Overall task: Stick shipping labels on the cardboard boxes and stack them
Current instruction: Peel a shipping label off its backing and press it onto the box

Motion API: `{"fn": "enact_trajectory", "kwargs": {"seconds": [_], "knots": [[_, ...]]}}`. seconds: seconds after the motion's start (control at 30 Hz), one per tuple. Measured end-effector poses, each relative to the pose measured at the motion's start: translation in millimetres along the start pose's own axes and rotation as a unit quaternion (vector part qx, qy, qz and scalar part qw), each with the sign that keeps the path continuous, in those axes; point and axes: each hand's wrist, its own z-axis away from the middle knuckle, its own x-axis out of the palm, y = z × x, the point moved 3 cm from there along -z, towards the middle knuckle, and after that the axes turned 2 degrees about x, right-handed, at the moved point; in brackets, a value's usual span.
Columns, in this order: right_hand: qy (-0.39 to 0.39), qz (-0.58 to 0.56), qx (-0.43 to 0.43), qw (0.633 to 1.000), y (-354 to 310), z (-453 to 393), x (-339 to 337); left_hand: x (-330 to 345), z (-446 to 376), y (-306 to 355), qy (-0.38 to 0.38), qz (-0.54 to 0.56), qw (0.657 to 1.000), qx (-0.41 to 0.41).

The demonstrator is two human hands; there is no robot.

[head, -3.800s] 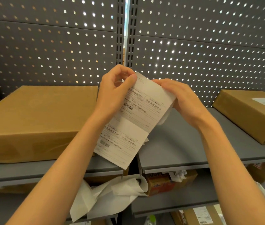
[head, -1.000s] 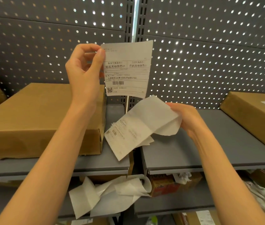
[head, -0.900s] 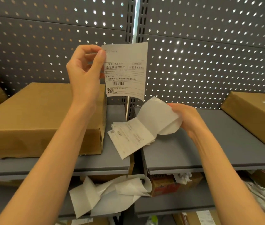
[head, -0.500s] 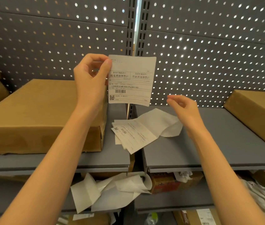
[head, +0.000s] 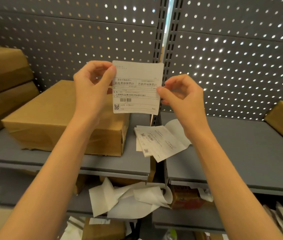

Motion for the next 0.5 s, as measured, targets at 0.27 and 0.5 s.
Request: {"fn": "enact_trajectory", "kwargs": {"seconds": [0.27,0.5], "knots": [[-0.035,-0.013,-0.015,0.999,-1,-3,43,-50,-6,-9,0.019,-0.038,0.999,-0.021],[-0.011,-0.043,0.002,0.999,-8,-8,101,-89,-45,-26,-0.007,-0.028,0.999,-0.038]]}}
